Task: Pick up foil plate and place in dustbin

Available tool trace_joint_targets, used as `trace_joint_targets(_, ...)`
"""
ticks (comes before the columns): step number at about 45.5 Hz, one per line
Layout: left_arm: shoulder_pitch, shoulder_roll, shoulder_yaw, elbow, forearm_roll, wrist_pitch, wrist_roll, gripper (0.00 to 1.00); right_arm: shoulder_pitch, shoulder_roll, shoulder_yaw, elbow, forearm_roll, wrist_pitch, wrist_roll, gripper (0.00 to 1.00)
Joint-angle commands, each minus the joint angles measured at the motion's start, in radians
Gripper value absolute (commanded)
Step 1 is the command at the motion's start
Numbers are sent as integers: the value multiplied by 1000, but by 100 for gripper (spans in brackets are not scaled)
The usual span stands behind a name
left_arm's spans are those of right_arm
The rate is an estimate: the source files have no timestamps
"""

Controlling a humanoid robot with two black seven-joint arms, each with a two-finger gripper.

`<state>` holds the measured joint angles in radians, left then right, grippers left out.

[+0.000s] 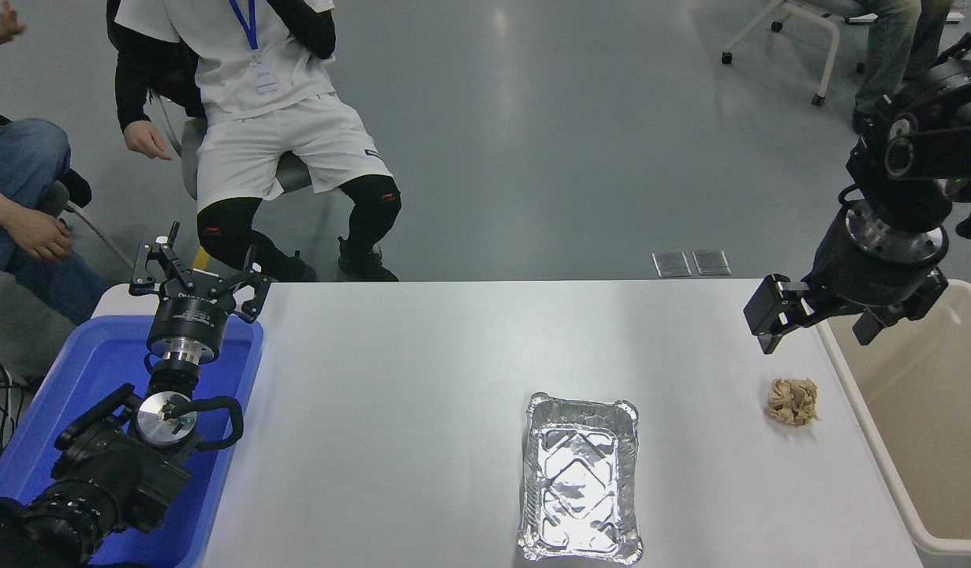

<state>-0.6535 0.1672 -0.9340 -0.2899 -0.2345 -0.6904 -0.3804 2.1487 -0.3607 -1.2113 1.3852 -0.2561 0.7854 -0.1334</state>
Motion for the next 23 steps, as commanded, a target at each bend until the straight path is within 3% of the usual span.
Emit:
trace_joint_targets(1,0,0,1,0,1,3,0,99,-1,2,1,0,0,0,0,100)
trace_joint_targets(23,0,0,1,0,0,0,0,99,-3,0,1,0,0,0,0,100)
